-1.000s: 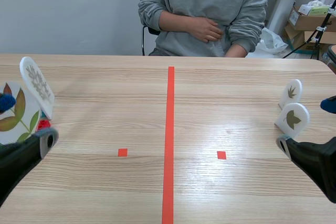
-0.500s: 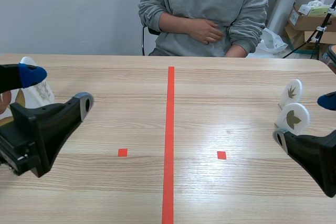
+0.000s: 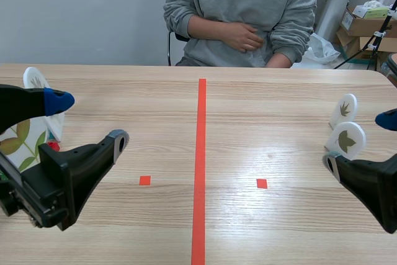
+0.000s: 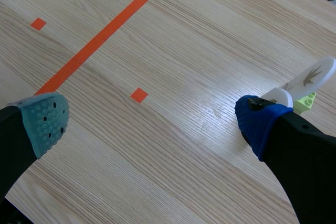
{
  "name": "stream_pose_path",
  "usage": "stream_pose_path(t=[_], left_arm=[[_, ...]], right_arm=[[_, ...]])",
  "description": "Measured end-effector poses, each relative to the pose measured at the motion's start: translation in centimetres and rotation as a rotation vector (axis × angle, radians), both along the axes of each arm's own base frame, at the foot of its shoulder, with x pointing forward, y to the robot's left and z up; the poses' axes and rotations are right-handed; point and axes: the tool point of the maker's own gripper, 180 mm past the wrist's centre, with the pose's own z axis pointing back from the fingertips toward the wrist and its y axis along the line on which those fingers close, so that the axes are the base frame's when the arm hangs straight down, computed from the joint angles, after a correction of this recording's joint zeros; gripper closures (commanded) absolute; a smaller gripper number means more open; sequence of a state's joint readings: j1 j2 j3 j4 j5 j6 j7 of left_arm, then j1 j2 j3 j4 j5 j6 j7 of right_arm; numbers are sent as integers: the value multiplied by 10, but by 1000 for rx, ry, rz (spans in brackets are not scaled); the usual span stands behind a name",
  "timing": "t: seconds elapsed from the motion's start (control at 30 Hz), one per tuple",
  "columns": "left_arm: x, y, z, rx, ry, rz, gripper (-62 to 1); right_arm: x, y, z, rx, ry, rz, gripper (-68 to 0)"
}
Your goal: Do the leaf sorting experiment
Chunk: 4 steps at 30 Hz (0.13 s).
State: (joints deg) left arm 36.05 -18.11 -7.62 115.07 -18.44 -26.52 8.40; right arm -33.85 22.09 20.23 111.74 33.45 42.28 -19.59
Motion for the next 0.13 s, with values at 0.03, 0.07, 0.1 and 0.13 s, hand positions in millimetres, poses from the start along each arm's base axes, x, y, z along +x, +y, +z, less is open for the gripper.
stream_pose_path(t=[0.03, 0.07, 0.1, 0.13], left_arm=[[0, 0, 0, 0, 0, 0, -581], [0, 0, 0, 0, 0, 0, -581], [0, 0, 0, 0, 0, 0, -581], [0, 0, 0, 0, 0, 0, -581]], right_arm=[[0, 0, 0, 0, 0, 0, -679], [0, 0, 0, 0, 0, 0, -679], [0, 0, 0, 0, 0, 0, -679], [0, 0, 0, 0, 0, 0, -679]])
